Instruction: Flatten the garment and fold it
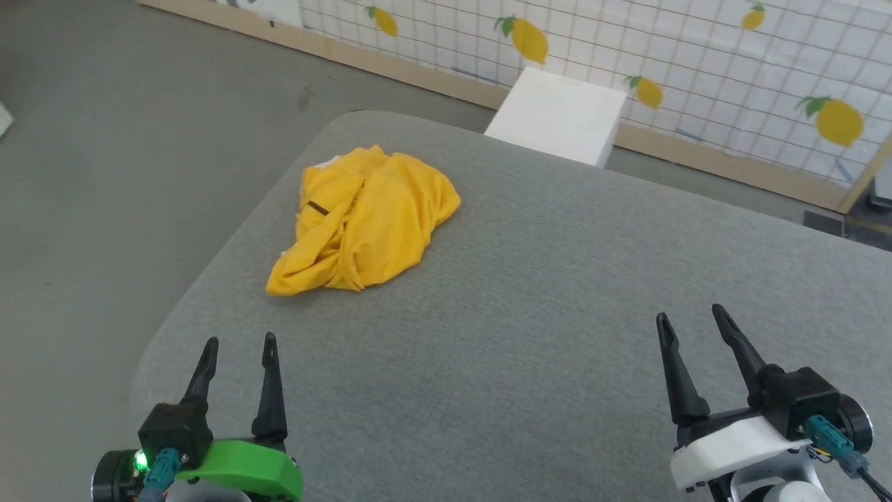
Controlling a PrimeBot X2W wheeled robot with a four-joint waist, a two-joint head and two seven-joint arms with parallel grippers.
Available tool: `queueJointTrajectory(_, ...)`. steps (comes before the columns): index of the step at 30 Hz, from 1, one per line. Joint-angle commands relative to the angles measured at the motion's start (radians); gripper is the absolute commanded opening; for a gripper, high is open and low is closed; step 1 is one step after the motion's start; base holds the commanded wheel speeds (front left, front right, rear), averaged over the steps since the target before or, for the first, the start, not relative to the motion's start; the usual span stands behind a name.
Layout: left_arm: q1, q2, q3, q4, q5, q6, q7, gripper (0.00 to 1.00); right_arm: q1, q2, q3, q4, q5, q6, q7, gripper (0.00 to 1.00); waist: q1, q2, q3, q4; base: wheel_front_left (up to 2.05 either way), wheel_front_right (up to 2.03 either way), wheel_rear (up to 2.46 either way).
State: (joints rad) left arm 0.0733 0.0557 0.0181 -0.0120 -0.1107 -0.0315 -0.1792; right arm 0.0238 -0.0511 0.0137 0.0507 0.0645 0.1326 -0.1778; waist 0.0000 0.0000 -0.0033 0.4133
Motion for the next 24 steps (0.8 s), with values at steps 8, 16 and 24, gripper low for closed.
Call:
queueJointTrajectory(8, 0.026, -0.004, 0.008, 0.001, -0.02, -0.011, -0.026, 1.0, -0.007, 0.001, 0.01, 0.014, 0.018, -0.001, -0.027, 1.0, 0.0, 0.0, -0.007, 0.061, 0.0, 0.0, 0.0)
queueJointTrajectory(16, 0.035, -0.005, 0.011, 0.003, -0.029, -0.016, -0.042, 1.0, -0.009, 0.001, 0.013, 0.022, 0.025, -0.002, -0.043, 1.0, 0.0, 0.0, -0.012, 0.092, 0.0, 0.0, 0.0)
queueJointTrajectory(24, 0.042, -0.005, 0.014, 0.004, -0.035, -0.023, -0.059, 1.0, -0.007, 0.001, 0.017, 0.029, 0.03, -0.002, -0.06, 1.0, 0.0, 0.0, -0.017, 0.124, 0.0, 0.0, 0.0)
